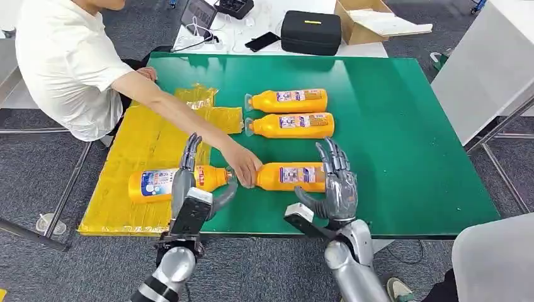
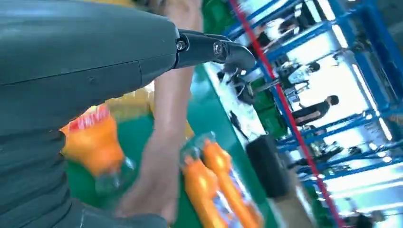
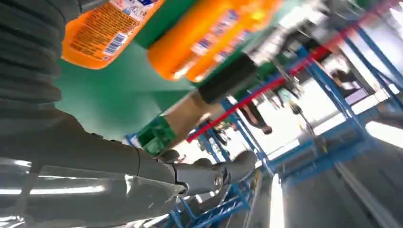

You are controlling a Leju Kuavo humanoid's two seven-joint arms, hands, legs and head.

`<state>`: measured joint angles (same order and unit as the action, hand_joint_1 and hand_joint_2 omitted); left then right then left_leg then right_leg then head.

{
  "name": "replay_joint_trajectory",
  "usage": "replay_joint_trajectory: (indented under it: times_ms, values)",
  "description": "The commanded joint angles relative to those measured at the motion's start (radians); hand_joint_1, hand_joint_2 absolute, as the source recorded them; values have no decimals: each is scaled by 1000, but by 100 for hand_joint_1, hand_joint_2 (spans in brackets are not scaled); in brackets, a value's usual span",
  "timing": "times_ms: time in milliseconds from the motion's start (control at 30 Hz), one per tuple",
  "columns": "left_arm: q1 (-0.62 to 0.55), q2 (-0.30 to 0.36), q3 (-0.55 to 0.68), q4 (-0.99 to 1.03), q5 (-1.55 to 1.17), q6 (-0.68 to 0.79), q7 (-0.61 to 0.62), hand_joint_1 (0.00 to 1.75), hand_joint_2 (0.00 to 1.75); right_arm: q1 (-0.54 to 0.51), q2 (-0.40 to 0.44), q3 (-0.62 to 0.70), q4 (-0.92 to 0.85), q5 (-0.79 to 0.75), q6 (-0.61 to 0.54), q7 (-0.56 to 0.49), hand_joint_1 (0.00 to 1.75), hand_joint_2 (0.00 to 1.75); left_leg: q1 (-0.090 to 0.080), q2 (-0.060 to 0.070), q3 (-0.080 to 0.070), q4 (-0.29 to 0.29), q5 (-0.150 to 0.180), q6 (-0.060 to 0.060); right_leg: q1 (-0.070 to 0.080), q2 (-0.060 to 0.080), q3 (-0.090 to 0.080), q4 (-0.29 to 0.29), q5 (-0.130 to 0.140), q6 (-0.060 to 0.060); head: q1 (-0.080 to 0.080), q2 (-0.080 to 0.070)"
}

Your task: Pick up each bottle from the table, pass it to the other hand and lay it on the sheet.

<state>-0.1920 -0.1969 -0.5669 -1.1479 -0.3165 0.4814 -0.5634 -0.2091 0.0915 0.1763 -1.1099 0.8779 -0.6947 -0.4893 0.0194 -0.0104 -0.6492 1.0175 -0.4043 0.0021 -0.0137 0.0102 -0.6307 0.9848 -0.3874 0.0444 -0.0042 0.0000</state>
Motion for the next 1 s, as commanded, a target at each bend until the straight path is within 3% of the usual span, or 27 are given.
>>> replay_joint_trajectory:
  times_ms: [33, 300, 600, 1000]
  values:
    - [33, 17, -115, -61, 105, -1, 5, 0, 175, -170, -118, 75, 315, 88, -3, 87, 0, 175, -1, 1, 3, -1, -1, 1, 0, 0, 3, -1, 0, -1, 0, 0]
    - [20, 7, -153, -24, 162, 38, 38, 0, 175, -304, -168, 195, 526, 195, 141, 197, 0, 175, -1, 3, 5, -1, -2, 1, 0, 1, 4, -1, -1, -1, 0, 0]
    - [36, 22, -176, -84, 197, -2, 81, 0, 175, -262, -177, 233, 465, 117, 316, 218, 0, 175, -1, 1, 6, 0, -2, 1, 0, -1, 5, 0, -2, -2, 0, 0]
    - [25, 20, -186, -76, 201, -13, 86, 0, 175, -292, -204, 268, 494, 110, 359, 253, 0, 175, -1, 1, 3, -1, -1, 1, 0, -1, 3, -1, 0, -1, 0, 0]
